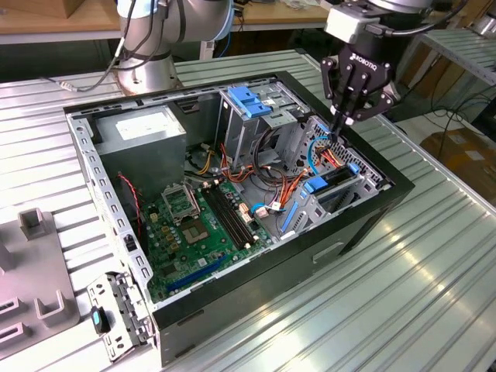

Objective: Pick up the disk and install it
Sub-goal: 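Insert the second disk wire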

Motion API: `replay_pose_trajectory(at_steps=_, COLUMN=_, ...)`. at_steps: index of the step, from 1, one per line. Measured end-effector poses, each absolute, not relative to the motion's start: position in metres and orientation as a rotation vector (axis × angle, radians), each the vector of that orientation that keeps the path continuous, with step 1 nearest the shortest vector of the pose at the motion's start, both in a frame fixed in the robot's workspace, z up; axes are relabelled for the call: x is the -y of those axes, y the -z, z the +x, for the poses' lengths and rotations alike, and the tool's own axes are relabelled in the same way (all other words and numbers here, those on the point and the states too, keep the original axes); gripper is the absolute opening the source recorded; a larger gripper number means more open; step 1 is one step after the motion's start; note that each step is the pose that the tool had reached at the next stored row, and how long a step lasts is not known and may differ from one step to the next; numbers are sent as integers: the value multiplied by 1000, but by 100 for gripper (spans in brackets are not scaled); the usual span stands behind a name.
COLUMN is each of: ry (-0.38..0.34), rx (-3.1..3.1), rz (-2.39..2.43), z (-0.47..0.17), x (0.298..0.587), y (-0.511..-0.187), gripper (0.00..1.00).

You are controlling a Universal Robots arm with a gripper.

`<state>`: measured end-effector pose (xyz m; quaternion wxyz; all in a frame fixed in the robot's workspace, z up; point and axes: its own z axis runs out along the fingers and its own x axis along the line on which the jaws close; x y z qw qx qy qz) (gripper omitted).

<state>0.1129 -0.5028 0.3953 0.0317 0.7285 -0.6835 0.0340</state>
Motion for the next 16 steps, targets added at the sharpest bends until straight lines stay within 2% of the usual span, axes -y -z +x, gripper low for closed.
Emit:
replay_pose_trajectory(at_steps=1, ry=-106, rx=2104, rz=2243, z=113, x=500, y=-395, gripper=25)
replay_pose_trajectory(at_steps=2, ry=-108, rx=2103, rz=2242, z=113, x=499, y=-395, gripper=25)
replay_pose_trajectory(at_steps=3, ry=-110, rx=2102, rz=2241, z=113, x=497, y=-394, gripper=31)
replay_pose_trajectory(at_steps=12, ry=-158, rx=2077, rz=2214, z=113, x=488, y=-383, gripper=31)
replay_pose_trajectory(at_steps=14, ry=-168, rx=2072, rz=2209, z=113, x=488, y=-379, gripper=29)
replay_pose_trajectory(at_steps=16, ry=-174, rx=2068, rz=2205, z=113, x=488, y=-376, gripper=16)
